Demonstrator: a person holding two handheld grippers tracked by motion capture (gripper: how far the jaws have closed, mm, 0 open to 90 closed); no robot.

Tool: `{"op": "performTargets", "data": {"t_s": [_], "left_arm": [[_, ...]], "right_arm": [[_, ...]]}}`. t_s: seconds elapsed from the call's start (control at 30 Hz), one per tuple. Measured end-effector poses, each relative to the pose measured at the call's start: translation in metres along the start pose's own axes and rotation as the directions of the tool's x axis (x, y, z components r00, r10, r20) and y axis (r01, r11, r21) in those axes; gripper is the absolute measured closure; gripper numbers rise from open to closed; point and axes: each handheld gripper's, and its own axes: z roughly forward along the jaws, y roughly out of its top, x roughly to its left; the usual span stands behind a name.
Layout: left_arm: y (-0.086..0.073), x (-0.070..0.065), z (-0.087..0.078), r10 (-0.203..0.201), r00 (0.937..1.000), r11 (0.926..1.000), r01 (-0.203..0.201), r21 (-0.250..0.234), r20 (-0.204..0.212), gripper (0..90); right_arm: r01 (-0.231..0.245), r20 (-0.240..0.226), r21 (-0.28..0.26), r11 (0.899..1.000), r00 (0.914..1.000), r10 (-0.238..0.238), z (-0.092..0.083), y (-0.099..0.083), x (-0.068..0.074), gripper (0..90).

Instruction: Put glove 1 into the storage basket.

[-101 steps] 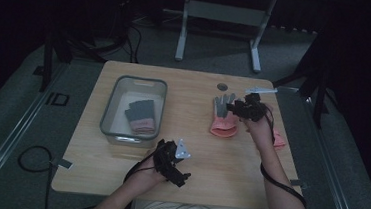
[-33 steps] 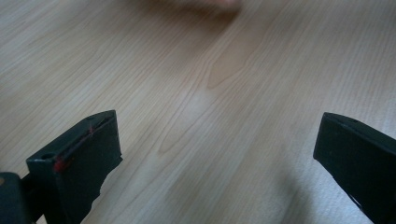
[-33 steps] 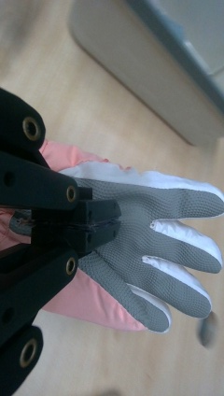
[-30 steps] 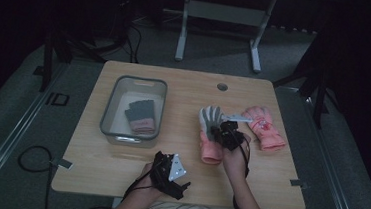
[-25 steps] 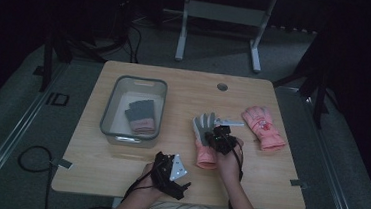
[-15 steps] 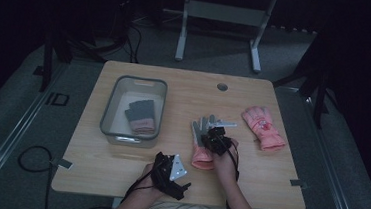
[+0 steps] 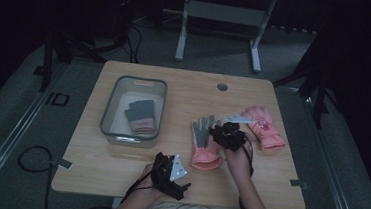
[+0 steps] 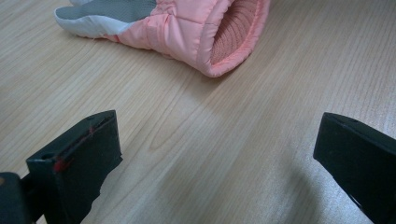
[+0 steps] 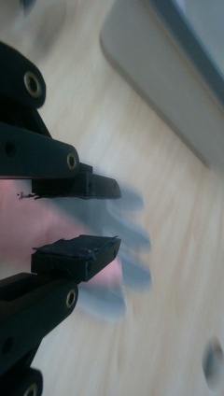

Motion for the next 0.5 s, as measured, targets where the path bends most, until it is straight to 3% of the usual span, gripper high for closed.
{"op": "performTargets", "data": {"t_s": [0.13,0.17,0.2,0.37,0.47,0.5], "left_arm": [[0.000,0.001,0.000,-0.002,1.0000,1.0000,0.002,-0.004,-0.002,0.2],[0.000,0.001,0.000,-0.002,1.0000,1.0000,0.002,-0.004,-0.002,0.2],[0.000,0.002,0.000,-0.007,1.0000,1.0000,0.007,-0.004,-0.002,0.2],[-0.001,0.004,0.000,-0.015,0.9999,0.9999,0.015,-0.001,-0.007,0.2],[-0.001,0.004,0.000,-0.016,0.9998,0.9998,0.017,0.007,-0.014,0.2],[-0.001,0.004,0.000,-0.016,0.9998,0.9998,0.017,0.007,-0.014,0.2]], "right_arm": [[0.009,0.055,-0.002,1.000,0.9984,-0.009,-0.011,-0.002,-0.043,65.8],[0.009,0.055,-0.002,1.000,0.9984,-0.009,-0.011,-0.002,-0.043,65.8],[0.002,0.068,0.000,1.000,0.9977,-0.002,-0.016,-0.005,-0.064,63.8],[0.000,0.126,0.020,1.000,0.9920,-0.003,-0.025,-0.013,-0.112,62.4],[-0.006,0.157,0.023,1.000,0.9876,0.003,-0.030,-0.015,-0.135,62.8],[-0.006,0.157,0.023,1.000,0.9876,0.003,-0.030,-0.015,-0.135,62.8]]}}
